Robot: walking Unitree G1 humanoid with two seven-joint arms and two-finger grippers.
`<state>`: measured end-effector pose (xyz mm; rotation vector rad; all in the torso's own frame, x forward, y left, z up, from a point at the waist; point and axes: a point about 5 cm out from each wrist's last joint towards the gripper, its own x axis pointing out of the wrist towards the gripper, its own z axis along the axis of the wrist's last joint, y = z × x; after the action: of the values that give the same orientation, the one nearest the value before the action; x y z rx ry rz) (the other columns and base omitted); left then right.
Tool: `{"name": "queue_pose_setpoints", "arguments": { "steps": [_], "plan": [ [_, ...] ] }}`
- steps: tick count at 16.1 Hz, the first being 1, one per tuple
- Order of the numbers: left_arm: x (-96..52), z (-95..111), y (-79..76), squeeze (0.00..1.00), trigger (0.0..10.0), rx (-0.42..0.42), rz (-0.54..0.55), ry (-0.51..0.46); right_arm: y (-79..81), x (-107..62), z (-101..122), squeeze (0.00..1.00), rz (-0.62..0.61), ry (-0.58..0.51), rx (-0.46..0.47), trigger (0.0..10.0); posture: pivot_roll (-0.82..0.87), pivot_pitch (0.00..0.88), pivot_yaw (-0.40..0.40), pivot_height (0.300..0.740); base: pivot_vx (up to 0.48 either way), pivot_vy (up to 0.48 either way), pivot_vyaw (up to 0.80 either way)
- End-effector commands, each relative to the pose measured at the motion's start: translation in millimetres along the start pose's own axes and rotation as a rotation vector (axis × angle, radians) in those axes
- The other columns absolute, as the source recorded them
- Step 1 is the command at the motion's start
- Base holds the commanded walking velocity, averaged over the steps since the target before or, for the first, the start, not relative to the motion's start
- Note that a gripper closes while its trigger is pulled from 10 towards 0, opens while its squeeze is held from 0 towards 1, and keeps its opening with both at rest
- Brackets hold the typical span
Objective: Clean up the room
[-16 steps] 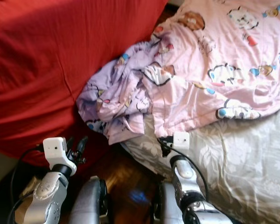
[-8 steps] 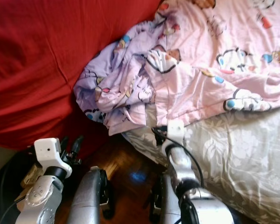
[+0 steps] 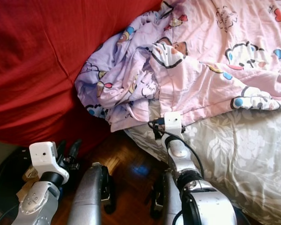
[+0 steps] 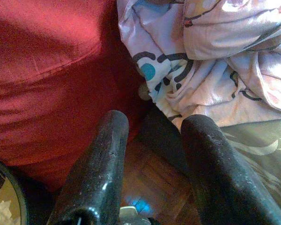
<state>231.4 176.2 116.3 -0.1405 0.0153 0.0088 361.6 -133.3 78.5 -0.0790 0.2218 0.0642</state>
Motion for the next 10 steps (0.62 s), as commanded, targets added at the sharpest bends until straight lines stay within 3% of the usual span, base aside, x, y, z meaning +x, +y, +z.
{"name": "queue_pose_setpoints", "arguments": {
  "steps": [1,5,10],
  "plan": [
    [-8.2,-4.9,-0.5,0.0,10.0,-0.012,0.007,0.04,-4.0,-4.3,-16.5,0.0,-0.033,0.078,-0.015,10.0,0.26,0.523,0.022,0.641,0.0,0.0,0.0],
    [-13.1,-2.9,-2.2,0.0,10.0,-0.013,0.007,0.05,-15.4,-4.9,-19.1,0.0,-0.107,0.109,-0.037,10.0,0.27,0.527,0.021,0.641,0.0,0.0,0.0],
    [-18.3,-0.5,-3.3,0.0,10.0,-0.01,0.007,0.06,-15.9,-4.1,-17.1,0.0,-0.084,0.105,-0.042,10.0,0.28,0.531,0.023,0.641,0.0,0.0,0.0]
  ]
}}
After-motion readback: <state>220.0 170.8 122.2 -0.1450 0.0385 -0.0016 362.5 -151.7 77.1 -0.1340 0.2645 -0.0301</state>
